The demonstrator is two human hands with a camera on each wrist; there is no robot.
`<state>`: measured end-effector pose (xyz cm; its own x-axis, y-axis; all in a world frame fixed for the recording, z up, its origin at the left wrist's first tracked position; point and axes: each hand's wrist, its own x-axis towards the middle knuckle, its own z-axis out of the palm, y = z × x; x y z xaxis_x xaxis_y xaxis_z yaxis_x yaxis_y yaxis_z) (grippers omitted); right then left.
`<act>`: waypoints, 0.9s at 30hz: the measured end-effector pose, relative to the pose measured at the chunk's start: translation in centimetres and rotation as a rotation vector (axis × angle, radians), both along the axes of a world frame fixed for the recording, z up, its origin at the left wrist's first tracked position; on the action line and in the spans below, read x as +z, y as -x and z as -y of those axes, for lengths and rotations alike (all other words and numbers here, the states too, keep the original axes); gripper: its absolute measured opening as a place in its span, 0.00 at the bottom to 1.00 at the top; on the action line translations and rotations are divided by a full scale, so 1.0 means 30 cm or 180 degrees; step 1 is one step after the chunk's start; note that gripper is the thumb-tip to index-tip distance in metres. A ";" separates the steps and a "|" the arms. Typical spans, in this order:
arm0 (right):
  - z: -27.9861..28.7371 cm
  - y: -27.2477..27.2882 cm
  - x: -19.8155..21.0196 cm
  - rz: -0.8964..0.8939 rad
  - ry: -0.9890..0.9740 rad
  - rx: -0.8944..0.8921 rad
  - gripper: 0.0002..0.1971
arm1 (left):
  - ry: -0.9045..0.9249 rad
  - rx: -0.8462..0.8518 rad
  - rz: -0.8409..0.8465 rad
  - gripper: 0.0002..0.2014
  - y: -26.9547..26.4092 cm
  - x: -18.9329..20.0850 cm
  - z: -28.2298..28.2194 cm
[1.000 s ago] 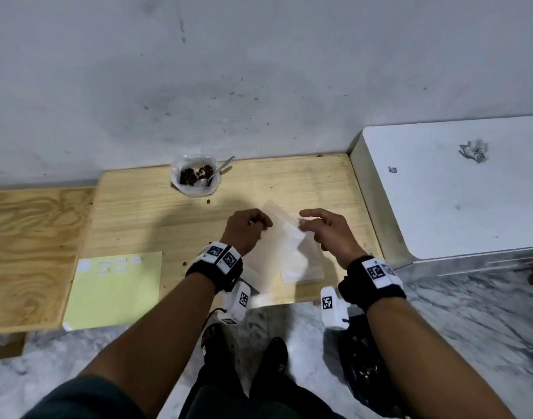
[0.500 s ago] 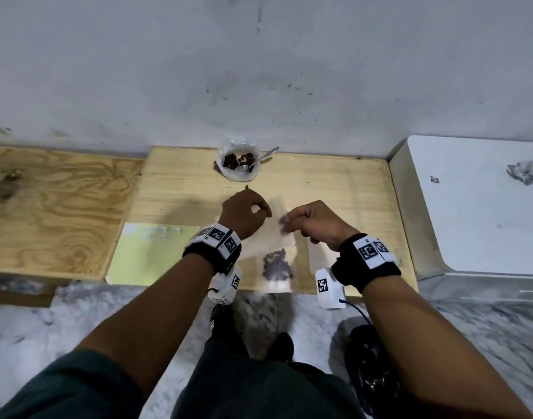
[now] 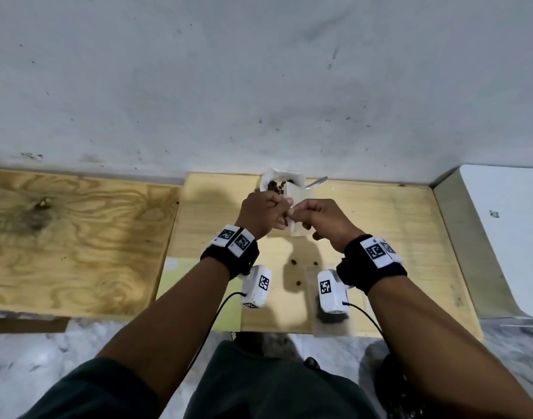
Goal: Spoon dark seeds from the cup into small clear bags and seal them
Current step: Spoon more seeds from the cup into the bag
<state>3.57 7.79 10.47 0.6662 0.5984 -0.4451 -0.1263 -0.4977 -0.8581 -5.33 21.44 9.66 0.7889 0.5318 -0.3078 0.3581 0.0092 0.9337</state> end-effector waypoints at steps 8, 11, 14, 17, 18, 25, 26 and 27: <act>-0.164 -0.017 -0.015 0.0819 0.0312 -0.0044 0.10 | -0.1438 -0.0985 -0.0583 0.18 -0.055 0.022 -0.163; -0.167 -0.073 -0.042 0.1478 0.0523 -0.0278 0.10 | -0.1480 -0.1111 -0.0755 0.19 -0.088 0.037 -0.184; -0.149 -0.124 -0.043 0.1266 0.0216 -0.0207 0.06 | -0.1247 -0.1141 -0.0700 0.20 -0.121 0.039 -0.182; -0.140 -0.158 -0.031 0.1294 -0.0025 0.0531 0.10 | -0.0955 -0.1079 -0.0402 0.19 -0.150 0.015 -0.176; -0.142 -0.180 -0.040 0.1388 0.0038 0.0729 0.11 | -0.0903 -0.1037 -0.0222 0.19 -0.162 0.003 -0.174; -0.141 -0.290 -0.063 0.0688 -0.0136 0.0410 0.13 | -0.2099 -0.1400 0.0064 0.47 -0.215 -0.044 -0.173; -0.142 -0.293 -0.053 0.0530 -0.0182 0.0321 0.12 | -0.2470 -0.1550 -0.0130 0.58 -0.220 -0.048 -0.174; -0.142 -0.301 -0.052 0.0384 -0.0208 0.0244 0.11 | -0.2727 -0.1661 -0.0348 0.64 -0.226 -0.051 -0.175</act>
